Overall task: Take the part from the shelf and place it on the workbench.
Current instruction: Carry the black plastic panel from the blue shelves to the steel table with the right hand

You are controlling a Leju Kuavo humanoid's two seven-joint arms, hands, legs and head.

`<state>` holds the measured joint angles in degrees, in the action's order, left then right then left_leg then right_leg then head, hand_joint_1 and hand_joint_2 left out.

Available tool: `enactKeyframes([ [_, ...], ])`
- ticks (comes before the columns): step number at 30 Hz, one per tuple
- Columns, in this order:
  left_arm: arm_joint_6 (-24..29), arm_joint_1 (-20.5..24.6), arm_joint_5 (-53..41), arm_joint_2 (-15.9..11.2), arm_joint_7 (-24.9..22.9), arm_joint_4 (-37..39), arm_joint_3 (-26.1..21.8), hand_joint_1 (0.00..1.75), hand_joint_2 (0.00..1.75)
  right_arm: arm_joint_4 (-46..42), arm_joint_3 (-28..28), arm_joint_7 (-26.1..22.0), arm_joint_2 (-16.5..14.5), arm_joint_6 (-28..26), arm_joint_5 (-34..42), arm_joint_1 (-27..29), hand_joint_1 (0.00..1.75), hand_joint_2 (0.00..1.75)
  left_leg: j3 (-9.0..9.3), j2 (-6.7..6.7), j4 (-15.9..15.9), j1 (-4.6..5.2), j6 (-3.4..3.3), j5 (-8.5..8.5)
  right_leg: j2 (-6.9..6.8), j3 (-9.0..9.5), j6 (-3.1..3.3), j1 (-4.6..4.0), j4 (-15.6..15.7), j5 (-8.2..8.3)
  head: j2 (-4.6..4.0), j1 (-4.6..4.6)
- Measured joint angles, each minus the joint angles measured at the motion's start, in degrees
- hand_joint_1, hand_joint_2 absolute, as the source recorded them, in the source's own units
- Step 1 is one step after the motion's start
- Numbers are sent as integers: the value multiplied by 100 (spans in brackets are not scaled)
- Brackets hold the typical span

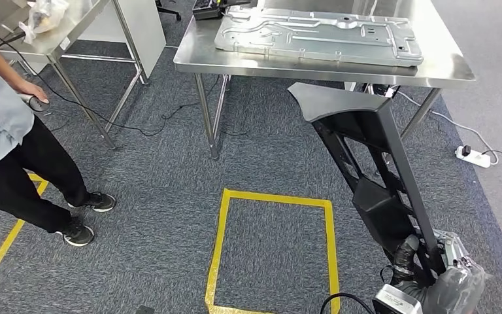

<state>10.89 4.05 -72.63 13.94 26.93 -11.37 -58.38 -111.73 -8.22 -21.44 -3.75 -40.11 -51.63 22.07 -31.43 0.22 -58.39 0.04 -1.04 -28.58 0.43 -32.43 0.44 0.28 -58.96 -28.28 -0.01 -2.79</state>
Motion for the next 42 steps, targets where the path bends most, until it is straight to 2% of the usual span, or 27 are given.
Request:
enactKeyframes([
  [2,-7,-9,-2,2,0,0,-2,0,175,-2,1,-1,-1,0,1,0,175,175,12,6,59,-14,-38,44,-3,6,-63,9,8,2,0,1],
  [4,-9,-12,-2,5,0,0,-5,0,175,-5,2,-2,-1,0,2,0,175,175,38,20,138,-50,-101,97,-11,-78,-124,9,-201,-158,0,-2],
  [5,-9,-9,-2,7,0,0,-7,0,175,-7,2,-3,-1,0,2,0,175,175,44,27,160,-62,-122,115,-15,-203,-149,18,-475,-326,0,-4],
  [7,-10,-5,-2,7,1,0,-8,0,175,-5,2,-3,-1,0,4,6,175,175,33,33,164,-61,-141,120,-17,-565,-195,37,-1220,-681,0,-3],
  [8,-11,-9,-2,7,1,0,-9,0,175,-4,2,-2,-1,0,5,10,175,175,31,35,160,-62,-140,118,-18,-699,-214,51,-1487,-751,0,-4],
  [9,-12,-13,-3,8,1,0,-10,0,175,-3,2,-1,-1,0,6,13,175,175,32,36,154,-64,-137,114,-20,-739,-230,66,-1554,-703,-1,-3],
  [10,-11,-16,-3,10,0,0,-10,0,175,-2,2,0,-1,0,7,14,175,175,37,35,145,-68,-130,106,-25,-666,-241,83,-1393,-549,0,-4],
  [12,-11,-14,-3,14,0,0,-11,0,175,-2,2,0,-1,0,7,9,175,175,47,28,110,-70,-91,72,-41,-289,-247,113,-620,-151,-1,-4],
  [14,-12,-10,-3,15,0,0,-12,0,175,-1,2,-1,-1,0,7,5,175,175,39,20,61,-52,-25,28,-43,-42,-205,103,-84,11,-1,-2],
  [17,-12,-6,-3,13,1,0,-14,0,175,1,4,-1,-3,0,7,10,175,175,32,24,55,-51,74,3,-23,-30,-91,78,-3,9,1,-1],
  [19,-13,-2,-4,14,6,0,-15,0,175,-1,4,-3,-7,0,8,9,175,175,-36,23,-118,-69,135,-127,-23,-14,-13,93,28,23,0,0],
  [20,-14,-1,-4,14,10,0,-15,0,175,-2,4,-4,-12,0,10,8,175,175,-151,19,-370,-76,158,-278,-28,-5,19,100,40,24,0,1],
  [22,-16,-6,-4,14,18,0,-15,0,175,1,4,-3,-20,0,15,8,175,175,-508,16,-1124,-80,189,-632,-36,0,59,87,36,9,0,2],
  [23,-18,-12,-4,14,19,0,-15,0,175,3,4,-3,-24,0,19,9,175,175,-674,16,-1443,-81,195,-727,-36,5,71,77,34,2,0,1],
  [24,-19,-19,-4,14,19,0,-15,0,175,4,4,-3,-26,0,21,9,175,175,-757,16,-1579,-81,191,-708,-31,15,78,68,32,-8,-1,1],
  [25,-19,-24,-4,14,19,0,-15,0,175,6,4,-3,-27,0,25,9,175,175,-735,16,-1495,-80,176,-579,-23,32,80,59,32,-19,-1,1],
  [27,-22,-25,-4,13,27,0,-15,0,175,7,4,-4,-29,0,32,7,175,175,-422,11,-771,-67,106,-148,-8,82,67,48,34,-51,-2,1],
  [29,-28,-15,-4,7,36,0,-15,0,175,7,4,-5,-29,0,46,2,175,175,-133,7,-136,-33,35,67,-3,110,23,31,29,-82,-1,0],
  [31,-32,-9,-4,2,40,0,-15,0,175,7,4,-8,-29,0,57,-1,175,175,-69,5,2,-3,-1,49,-5,115,-38,27,43,-91,-1,-1],
  [33,-33,-17,-5,6,42,0,-16,0,175,5,4,-9,-29,0,61,-2,175,175,-30,3,67,-32,-52,74,-14,130,-102,22,41,-116,0,-2],
  [34,-33,-20,-5,8,43,0,-17,0,175,5,4,-10,-28,0,62,-4,175,175,-2,7,110,-49,-84,88,-18,94,-128,20,-57,-182,0,-4],
  [36,-33,-14,-5,10,44,0,-17,0,175,5,4,-13,-27,0,63,-7,175,175,41,17,159,-63,-139,93,-24,-169,-166,30,-593,-458,0,-9],
  [38,-33,-11,-5,11,44,0,-17,0,175,9,4,-10,-27,0,67,-4,175,175,61,20,156,-58,-163,61,-25,-600,-194,47,-1336,-731,0,-9],
  [39,-33,-15,-6,11,44,0,-17,0,175,14,4,-8,-27,0,68,-1,175,175,83,19,153,-56,-164,37,-26,-741,-206,55,-1534,-730,0,-9],
  [40,-33,-21,-7,11,44,0,-17,0,175,17,4,-7,-27,0,69,0,175,175,117,16,150,-57,-157,8,-28,-775,-212,63,-1514,-605,0,-10],
  [41,-34,-25,-7,13,44,0,-17,0,175,21,4,-7,-27,0,70,-1,175,175,164,12,145,-58,-145,-28,-31,-685,-212,70,-1258,-377,1,-9],
  [42,-34,-28,-7,14,44,0,-17,0,175,22,4,-7,-27,0,70,-2,175,175,218,8,139,-60,-128,-72,-37,-523,-204,77,-860,-123,0,-10],
])
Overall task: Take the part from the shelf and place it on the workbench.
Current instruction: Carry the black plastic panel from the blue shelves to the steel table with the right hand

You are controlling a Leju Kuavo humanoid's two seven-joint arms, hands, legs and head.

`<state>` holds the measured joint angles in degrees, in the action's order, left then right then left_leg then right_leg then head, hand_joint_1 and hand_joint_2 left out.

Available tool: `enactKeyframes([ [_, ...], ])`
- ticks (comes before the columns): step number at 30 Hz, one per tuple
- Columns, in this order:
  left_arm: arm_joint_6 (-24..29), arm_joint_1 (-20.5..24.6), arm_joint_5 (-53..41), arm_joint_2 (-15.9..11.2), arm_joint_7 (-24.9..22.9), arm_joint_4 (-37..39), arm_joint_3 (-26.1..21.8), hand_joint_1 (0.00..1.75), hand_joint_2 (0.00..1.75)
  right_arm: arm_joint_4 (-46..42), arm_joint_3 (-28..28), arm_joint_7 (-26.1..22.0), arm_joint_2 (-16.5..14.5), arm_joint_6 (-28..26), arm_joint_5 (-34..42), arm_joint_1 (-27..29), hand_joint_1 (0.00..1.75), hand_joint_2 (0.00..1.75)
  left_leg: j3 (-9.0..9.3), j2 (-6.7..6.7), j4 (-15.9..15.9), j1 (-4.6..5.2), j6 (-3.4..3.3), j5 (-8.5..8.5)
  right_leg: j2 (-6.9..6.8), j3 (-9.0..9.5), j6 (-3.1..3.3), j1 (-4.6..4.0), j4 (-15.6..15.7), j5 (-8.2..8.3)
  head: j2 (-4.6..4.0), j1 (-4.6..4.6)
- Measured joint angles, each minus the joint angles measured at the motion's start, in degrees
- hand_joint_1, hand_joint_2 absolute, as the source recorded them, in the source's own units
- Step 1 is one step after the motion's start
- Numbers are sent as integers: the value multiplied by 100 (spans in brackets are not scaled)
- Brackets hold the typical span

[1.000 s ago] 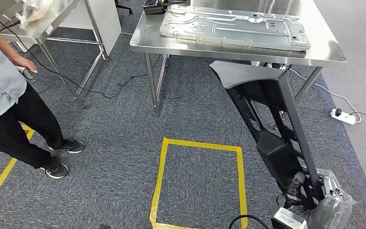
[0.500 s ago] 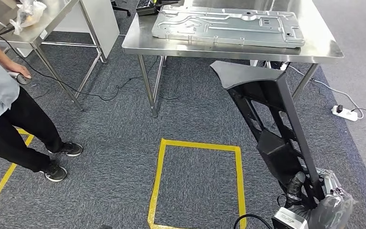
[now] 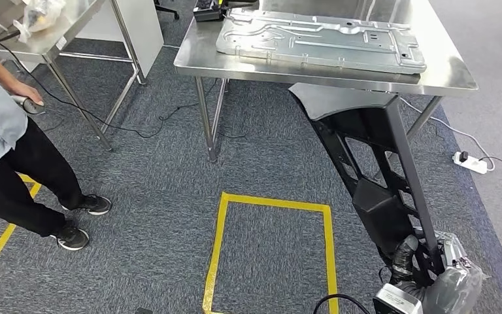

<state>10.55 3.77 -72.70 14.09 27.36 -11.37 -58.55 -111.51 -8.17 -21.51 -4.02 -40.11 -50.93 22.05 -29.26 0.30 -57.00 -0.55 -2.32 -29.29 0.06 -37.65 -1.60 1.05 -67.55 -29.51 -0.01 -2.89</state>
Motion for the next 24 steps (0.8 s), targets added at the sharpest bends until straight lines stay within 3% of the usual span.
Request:
enactKeyframes([
  [2,-1,1,0,2,-1,0,0,0,175,4,0,-3,0,0,0,-7,175,175,56,-7,-22,18,53,-83,-10,291,37,-8,626,255,-1,1],
  [7,-15,28,-8,1,20,0,2,0,175,15,0,1,1,0,7,-8,175,175,78,7,-107,32,208,-234,19,422,194,-11,836,156,1,8],
  [9,-16,34,-10,1,27,0,2,0,175,16,0,-2,0,0,5,-18,175,175,-153,4,-610,17,266,-478,9,498,258,9,870,118,0,8],
  [11,-16,27,-10,1,28,0,2,0,175,17,0,-4,0,0,3,-25,175,175,-629,4,-1421,8,304,-765,0,561,293,2,873,58,-1,8],
  [12,-16,18,-10,1,28,0,2,0,175,17,0,-6,0,0,3,-25,175,175,-830,4,-1699,4,311,-793,7,600,295,-3,873,23,-1,9],
  [13,-16,7,-10,1,28,0,2,0,175,17,0,-8,0,0,2,-25,175,175,-938,4,-1763,2,307,-685,17,652,293,-8,873,-17,-1,9],
  [14,-16,-1,-10,0,28,0,1,0,175,17,0,-9,0,0,2,-25,175,175,-932,3,-1598,2,290,-457,27,717,288,-12,873,-63,0,9],
  [16,-17,-8,-9,-4,28,0,0,0,175,19,0,-11,-1,0,2,-26,175,175,-698,-1,-872,19,219,74,40,848,262,-22,881,-165,0,6],
  [17,-17,-8,-8,-7,31,0,1,0,175,20,0,-13,-1,1,2,-31,175,175,-571,-3,-553,38,178,209,45,885,236,-28,887,-207,0,9],
  [20,-20,8,-7,-10,45,0,2,0,175,21,0,-20,-2,1,-2,-40,175,175,-439,-1,-216,83,81,190,44,943,131,-35,912,-232,-1,15],
  [22,-18,-5,-7,-4,50,0,1,0,175,20,0,-26,-2,0,-6,-40,175,175,-326,-10,-113,55,24,173,22,975,78,-36,837,-244,0,12],
  [24,-13,-13,-7,0,52,0,0,0,175,18,0,-31,-2,-1,-7,-53,175,175,-159,-16,-23,29,-27,152,10,767,40,-30,429,-393,-1,9],
])
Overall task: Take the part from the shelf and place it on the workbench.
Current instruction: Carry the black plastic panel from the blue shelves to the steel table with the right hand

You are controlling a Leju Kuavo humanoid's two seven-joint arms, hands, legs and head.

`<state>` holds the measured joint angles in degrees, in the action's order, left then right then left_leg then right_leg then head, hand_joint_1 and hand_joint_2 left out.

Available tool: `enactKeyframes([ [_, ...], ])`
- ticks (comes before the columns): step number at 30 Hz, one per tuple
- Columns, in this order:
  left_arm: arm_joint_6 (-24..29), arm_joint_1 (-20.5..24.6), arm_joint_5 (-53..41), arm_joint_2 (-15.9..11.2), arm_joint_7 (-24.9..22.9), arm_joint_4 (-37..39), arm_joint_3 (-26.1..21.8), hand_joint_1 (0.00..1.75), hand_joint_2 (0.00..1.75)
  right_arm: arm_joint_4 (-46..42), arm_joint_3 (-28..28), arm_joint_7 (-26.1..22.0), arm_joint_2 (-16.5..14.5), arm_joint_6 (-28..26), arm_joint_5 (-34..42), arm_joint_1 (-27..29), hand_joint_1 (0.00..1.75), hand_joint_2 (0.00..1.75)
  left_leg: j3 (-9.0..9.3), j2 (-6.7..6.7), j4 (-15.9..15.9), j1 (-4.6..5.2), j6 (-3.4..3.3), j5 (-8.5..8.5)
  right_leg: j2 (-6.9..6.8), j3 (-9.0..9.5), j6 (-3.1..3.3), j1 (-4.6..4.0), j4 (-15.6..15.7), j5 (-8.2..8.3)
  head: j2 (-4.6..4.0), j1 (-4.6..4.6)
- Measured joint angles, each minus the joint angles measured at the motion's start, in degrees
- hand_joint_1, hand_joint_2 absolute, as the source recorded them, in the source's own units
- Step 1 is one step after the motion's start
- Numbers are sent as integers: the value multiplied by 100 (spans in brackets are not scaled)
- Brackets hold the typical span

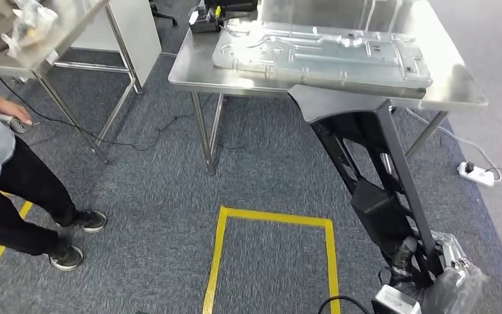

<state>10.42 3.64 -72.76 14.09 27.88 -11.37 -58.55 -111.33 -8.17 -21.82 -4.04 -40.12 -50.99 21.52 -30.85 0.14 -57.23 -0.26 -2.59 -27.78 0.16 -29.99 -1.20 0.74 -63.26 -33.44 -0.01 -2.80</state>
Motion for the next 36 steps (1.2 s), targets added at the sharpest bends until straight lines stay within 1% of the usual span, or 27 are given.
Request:
enactKeyframes([
  [3,3,4,0,-1,1,0,0,0,175,4,0,-3,0,-1,4,-4,175,175,122,-4,20,2,-30,-96,-1,-702,-56,13,-946,-338,0,-3],
  [4,3,-4,0,-1,1,0,-1,0,175,8,0,-3,0,-1,6,2,175,175,175,-6,20,1,-25,-143,-2,-858,-71,19,-1049,-341,1,-2],
  [5,3,-15,0,1,1,0,-1,0,175,10,0,-3,0,-1,7,5,175,175,244,-8,20,0,-15,-196,-4,-923,-80,25,-967,-233,1,-3],
  [6,3,-24,-1,2,1,0,-2,0,175,13,0,-4,0,-1,9,6,175,175,327,-10,20,-3,-3,-255,-8,-897,-82,32,-711,-11,1,-3],
  [7,3,-32,-2,4,1,0,-2,0,175,13,1,-4,0,-1,10,7,175,175,402,-9,21,-5,14,-321,-15,-816,-71,37,-352,308,1,-4],
  [8,3,-31,-3,5,1,0,-1,0,175,15,2,-5,1,-1,11,9,175,175,475,-12,15,-3,40,-385,-26,-752,-51,26,-51,528,1,-3],
  [9,3,-22,-3,5,0,0,-1,0,175,18,3,-7,1,-1,12,10,175,175,512,-15,12,2,72,-444,-37,-701,-17,11,150,672,1,-4],
  [10,4,-15,-4,5,-1,0,0,0,175,17,5,-10,1,-1,14,13,175,175,554,-15,7,7,113,-489,-42,-682,23,-7,240,738,0,-5],
  [11,6,-6,-5,4,-1,0,-1,0,175,17,8,-14,1,-1,16,17,175,175,590,-16,0,15,153,-509,-41,-680,65,-19,233,689,0,-5],
  [13,9,0,-8,3,-1,0,-1,0,175,9,13,-30,-1,-1,21,23,175,175,600,-12,-111,15,212,-506,-21,-597,149,-2,263,691,0,-7],
  [15,12,10,-9,3,-2,0,-1,0,175,4,15,-46,-2,-1,22,19,175,175,347,-14,-584,5,253,-545,-14,-482,219,18,315,645,0,-3],
  [17,12,16,-10,3,-2,0,0,0,175,3,15,-54,-2,-1,22,16,175,175,-131,-15,-1304,-2,294,-815,-15,-381,260,17,347,566,1,1],
  [18,12,11,-9,3,-2,0,0,0,175,3,15,-55,-2,-1,22,16,175,175,-359,-15,-1580,-3,308,-981,-7,-325,266,14,350,517,1,1],
  [19,12,2,-9,3,-2,0,0,0,175,4,15,-54,-2,-1,22,17,175,175,-522,-15,-1707,-3,312,-1076,5,-258,269,9,351,462,1,2],
  [20,12,-8,-9,3,-2,0,0,0,175,4,15,-54,-2,-1,22,17,175,175,-606,-15,-1664,-2,305,-1050,18,-181,268,2,351,405,1,1],
  [21,12,-15,-9,3,-2,0,0,0,175,4,15,-54,-2,-1,22,17,175,175,-603,-16,-1433,5,281,-872,28,-94,264,-7,353,347,1,1],
  [23,13,-25,-9,-4,-3,0,0,0,175,4,16,-56,-4,-1,22,13,175,175,-486,-23,-759,41,184,-284,33,61,249,-29,361,229,-1,-6],
  [24,14,-26,-9,-13,-4,0,0,0,175,7,18,-59,-5,-2,22,10,175,175,-451,-31,-511,74,134,-124,41,111,225,-32,368,178,-1,-6],
  [25,15,-28,-11,-20,-6,0,0,0,175,8,20,-61,-9,-2,22,4,175,175,-422,-42,-370,103,84,-24,49,147,192,-34,387,133,-1,-2],
  [26,16,-32,-14,-27,-8,0,-1,0,175,9,24,-61,-13,-1,22,1,175,175,-411,-57,-330,122,48,-20,59,195,155,-37,380,118,0,2],
  [29,18,-36,-22,-18,-10,0,-2,0,175,1,55,-56,-17,-1,23,-3,175,175,-193,-63,-129,74,-36,95,55,281,70,-55,248,116,1,8],
  [30,18,-25,-25,-14,-10,0,-2,0,175,-2,70,-57,-17,-1,24,-11,175,175,-110,-58,-84,54,-52,102,46,200,46,-55,80,59,1,4],
  [31,18,-11,-29,-9,-10,0,-1,0,175,-2,82,-57,-17,-1,24,-18,175,175,-55,-55,-55,44,-63,93,36,36,25,-46,-191,-58,1,-1],
  [33,18,6,-33,-7,-10,0,0,0,175,-1,102,-55,-17,-1,25,-21,175,175,-4,-56,-44,41,-75,32,28,-449,-24,-30,-857,-366,1,-4],
  [34,18,0,-34,-6,-10,0,-1,0,175,1,113,-54,-17,-1,27,-19,175,175,33,-57,-45,41,-72,-11,25,-653,-44,-18,-1067,-465,1,-4],
  [35,18,-11,-35,-5,-10,0,-1,0,175,2,126,-52,-17,-1,30,-16,175,175,93,-59,-45,40,-65,-64,21,-768,-60,-8,-1096,-458,0,-2],
  [36,18,-22,-35,-3,-10,0,-2,0,175,3,138,-52,-17,-1,32,-16,175,175,170,-61,-47,36,-53,-125,18,-786,-71,-1,-935,-324,-1,-3],
])
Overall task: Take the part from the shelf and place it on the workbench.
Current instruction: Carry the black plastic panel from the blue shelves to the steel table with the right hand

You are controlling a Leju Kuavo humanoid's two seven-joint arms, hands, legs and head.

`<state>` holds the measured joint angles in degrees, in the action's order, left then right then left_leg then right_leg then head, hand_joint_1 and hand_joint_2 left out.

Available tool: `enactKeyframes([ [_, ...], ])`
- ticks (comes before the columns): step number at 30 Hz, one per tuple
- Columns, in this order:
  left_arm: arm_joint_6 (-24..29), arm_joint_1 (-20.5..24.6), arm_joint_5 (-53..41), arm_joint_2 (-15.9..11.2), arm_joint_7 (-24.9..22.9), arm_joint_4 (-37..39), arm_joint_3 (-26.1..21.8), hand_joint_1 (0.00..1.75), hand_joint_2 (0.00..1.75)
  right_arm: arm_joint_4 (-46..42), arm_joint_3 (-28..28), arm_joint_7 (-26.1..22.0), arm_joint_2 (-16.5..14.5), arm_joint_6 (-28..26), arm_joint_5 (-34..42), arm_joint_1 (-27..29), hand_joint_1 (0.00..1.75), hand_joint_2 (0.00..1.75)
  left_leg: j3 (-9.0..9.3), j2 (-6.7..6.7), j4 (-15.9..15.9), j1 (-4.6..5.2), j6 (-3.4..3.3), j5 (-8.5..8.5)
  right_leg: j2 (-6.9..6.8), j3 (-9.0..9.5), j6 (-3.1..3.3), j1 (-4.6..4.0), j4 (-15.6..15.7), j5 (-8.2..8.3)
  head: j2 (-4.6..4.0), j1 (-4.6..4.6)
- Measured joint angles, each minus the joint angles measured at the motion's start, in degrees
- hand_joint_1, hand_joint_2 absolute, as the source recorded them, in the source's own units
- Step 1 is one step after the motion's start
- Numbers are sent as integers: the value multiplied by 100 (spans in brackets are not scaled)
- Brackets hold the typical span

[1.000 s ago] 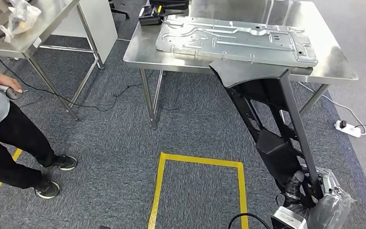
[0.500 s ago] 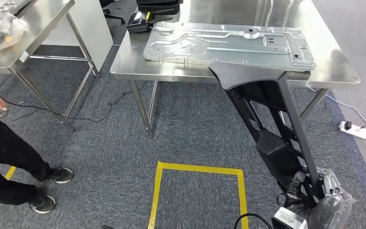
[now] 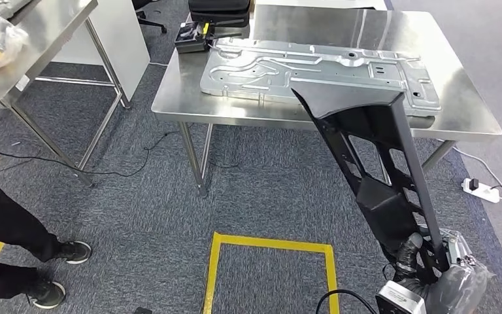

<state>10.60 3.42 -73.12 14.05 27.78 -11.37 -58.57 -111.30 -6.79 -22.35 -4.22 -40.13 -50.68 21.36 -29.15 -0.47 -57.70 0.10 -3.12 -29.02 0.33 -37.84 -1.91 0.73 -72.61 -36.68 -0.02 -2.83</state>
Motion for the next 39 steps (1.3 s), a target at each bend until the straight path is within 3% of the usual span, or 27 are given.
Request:
enactKeyframes([
  [3,-1,-5,-1,6,0,0,-1,0,175,4,22,-2,0,0,1,-3,175,175,243,-13,-8,-6,66,-199,-24,198,36,-4,929,750,0,-4],
  [5,-1,10,-2,5,-1,0,-1,0,175,5,29,0,-1,0,2,-2,175,175,333,-20,-13,6,137,-298,-37,261,125,-25,1156,947,0,-6],
  [8,1,25,-4,5,-1,0,1,0,175,-1,38,0,-2,0,2,3,175,175,359,-6,-131,15,228,-342,-20,361,254,-10,1207,932,1,-3],
  [9,1,31,-6,5,-1,0,1,0,175,-2,39,-1,-4,0,2,2,175,175,264,0,-312,11,256,-387,-22,409,292,-2,1227,917,1,4],
  [12,1,45,-11,7,-1,0,3,0,175,-3,41,-1,-12,0,1,1,175,175,-408,13,-1358,-15,332,-765,-30,535,361,6,1275,841,2,18],
  [14,1,29,-15,7,-2,0,2,0,175,-2,45,-1,-13,0,7,3,175,175,-790,14,-1721,-22,337,-929,-19,637,366,3,1281,755,2,17],
  [15,1,19,-16,7,-2,0,2,0,175,-2,47,-1,-13,0,14,3,175,175,-849,14,-1619,-20,323,-838,-12,703,363,-1,1283,706,1,17],
  [18,8,9,-17,-6,-2,0,2,0,175,3,52,-1,-13,1,54,-5,175,175,-682,14,-657,37,181,-56,3,895,340,-23,1299,557,1,10],
  [20,17,8,-21,-21,-2,0,3,0,175,16,59,1,-13,1,92,-19,175,175,-593,-19,-293,109,69,95,27,980,273,-26,1296,485,1,16],
  [21,21,5,-24,-27,-2,0,3,0,175,25,67,0,-13,1,104,-24,175,175,-565,-42,-253,127,36,58,41,1024,235,-33,1273,492,1,21],
  [24,24,8,-27,-6,-3,0,2,0,175,33,112,-2,-11,0,123,-41,175,175,-344,-47,-88,75,-34,221,32,1064,165,-56,1093,433,1,24],
  [25,24,20,-29,0,-4,0,2,0,175,33,131,-2,-10,0,128,-51,175,175,-283,-40,-66,59,-46,236,23,975,139,-54,903,302,0,18],
  [27,25,44,-33,6,-8,0,3,0,175,38,162,0,-5,0,142,-56,175,175,-243,-32,-53,52,-56,201,9,590,86,-31,304,-39,0,13],
  [28,25,49,-37,8,-10,0,4,0,175,44,175,2,-3,0,153,-54,175,175,-229,-33,-54,52,-55,172,6,366,63,-20,21,-155,1,15],
  [29,25,44,-39,9,-13,0,4,0,175,49,185,4,-1,0,163,-51,175,175,-205,-35,-56,52,-50,139,4,205,47,-11,-119,-162,1,16],
  [30,25,33,-41,10,-15,0,4,0,175,54,193,7,1,1,169,-49,175,175,-165,-38,-57,50,-41,101,1,133,40,-3,-70,-33,1,16],
  [32,25,15,-45,17,-17,0,4,0,175,57,205,7,4,1,174,-47,175,175,-43,-47,-57,44,-9,6,-3,250,49,8,543,499,1,15],
  [33,25,14,-46,21,-17,0,4,0,175,62,209,7,5,2,175,-47,175,175,20,-52,-61,42,15,-40,-5,323,68,1,853,689,1,16],
  [35,24,25,-48,24,-21,0,4,0,175,71,219,6,8,3,180,-45,175,175,78,-64,-56,44,82,-112,-18,398,146,-31,1167,822,1,7],
  [39,24,41,-50,24,-26,0,4,0,175,74,247,6,13,3,185,-35,175,175,69,-52,-251,45,205,-180,-20,534,324,-22,1259,810,1,4],
])
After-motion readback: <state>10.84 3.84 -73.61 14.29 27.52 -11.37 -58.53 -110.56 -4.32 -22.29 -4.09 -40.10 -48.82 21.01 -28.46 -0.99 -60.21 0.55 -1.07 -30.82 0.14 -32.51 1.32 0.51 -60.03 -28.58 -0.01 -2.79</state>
